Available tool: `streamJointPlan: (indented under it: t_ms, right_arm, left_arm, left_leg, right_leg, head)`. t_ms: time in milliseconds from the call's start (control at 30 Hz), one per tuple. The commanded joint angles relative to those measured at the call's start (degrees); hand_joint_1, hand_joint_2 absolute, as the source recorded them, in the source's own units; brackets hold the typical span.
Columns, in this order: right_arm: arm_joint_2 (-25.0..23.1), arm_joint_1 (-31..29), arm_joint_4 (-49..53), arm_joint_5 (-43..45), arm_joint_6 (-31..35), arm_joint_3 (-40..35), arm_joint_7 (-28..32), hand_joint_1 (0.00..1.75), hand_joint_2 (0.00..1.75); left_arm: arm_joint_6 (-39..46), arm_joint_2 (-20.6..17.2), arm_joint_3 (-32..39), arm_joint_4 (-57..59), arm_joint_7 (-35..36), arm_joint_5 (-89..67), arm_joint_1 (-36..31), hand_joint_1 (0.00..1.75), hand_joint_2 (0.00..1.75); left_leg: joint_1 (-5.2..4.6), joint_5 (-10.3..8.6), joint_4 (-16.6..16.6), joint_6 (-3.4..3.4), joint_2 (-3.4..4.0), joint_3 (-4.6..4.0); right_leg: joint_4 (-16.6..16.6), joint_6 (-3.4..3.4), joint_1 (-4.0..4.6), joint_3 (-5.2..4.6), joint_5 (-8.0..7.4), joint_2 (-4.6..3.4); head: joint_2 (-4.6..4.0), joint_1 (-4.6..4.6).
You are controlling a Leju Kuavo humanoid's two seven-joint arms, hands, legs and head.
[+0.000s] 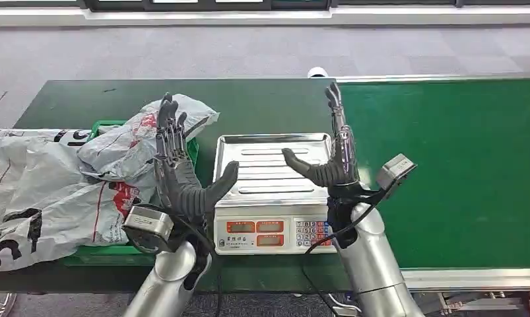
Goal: Moved the parcel from conveyor to table for the left to box.
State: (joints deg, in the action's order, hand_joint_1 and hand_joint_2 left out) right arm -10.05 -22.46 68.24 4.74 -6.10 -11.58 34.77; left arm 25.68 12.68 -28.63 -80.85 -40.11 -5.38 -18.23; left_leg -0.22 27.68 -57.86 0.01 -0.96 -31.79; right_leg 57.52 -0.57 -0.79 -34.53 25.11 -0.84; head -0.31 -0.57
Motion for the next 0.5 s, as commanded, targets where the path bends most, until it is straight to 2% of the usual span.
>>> streamJointPlan:
  t_ms: [33, 367, 500]
  right_arm:
    - [2.73, 0.00, 1.77, 0.06, 0.04, -2.63, -0.39, 0.00, 1.75]
    - [2.61, 0.68, 2.87, 0.03, 0.62, -2.34, -0.32, 0.00, 1.75]
    - [2.84, 3.33, 7.68, -3.61, 5.53, -3.31, 0.13, 0.00, 1.75]
  left_arm:
    - [-0.26, -1.26, 1.04, 6.39, 0.11, 0.17, -3.16, 0.00, 1.75]
    - [-1.22, -0.99, 0.84, 8.93, 0.19, -0.14, -4.15, 0.00, 1.75]
    - [-2.70, -0.11, 1.06, 15.70, 4.65, -2.10, -7.06, 0.00, 1.75]
  left_leg:
    - [0.04, -0.02, 0.12, -0.06, 0.00, 0.13]
    - [0.02, 0.00, 0.07, -0.04, 0.05, 0.10]
    - [0.02, -0.02, 0.05, -0.03, -0.07, 0.05]
  right_leg:
    - [-0.12, 0.05, 0.05, 0.15, 0.00, 0.12]
    - [-0.07, 0.03, 0.03, 0.11, 0.01, 0.06]
    - [-0.05, 0.03, 0.03, 0.10, 0.02, 0.15]
  head:
    - [0.00, 0.00]
    - [-0.02, 0.00]
    - [-0.02, 0.00]
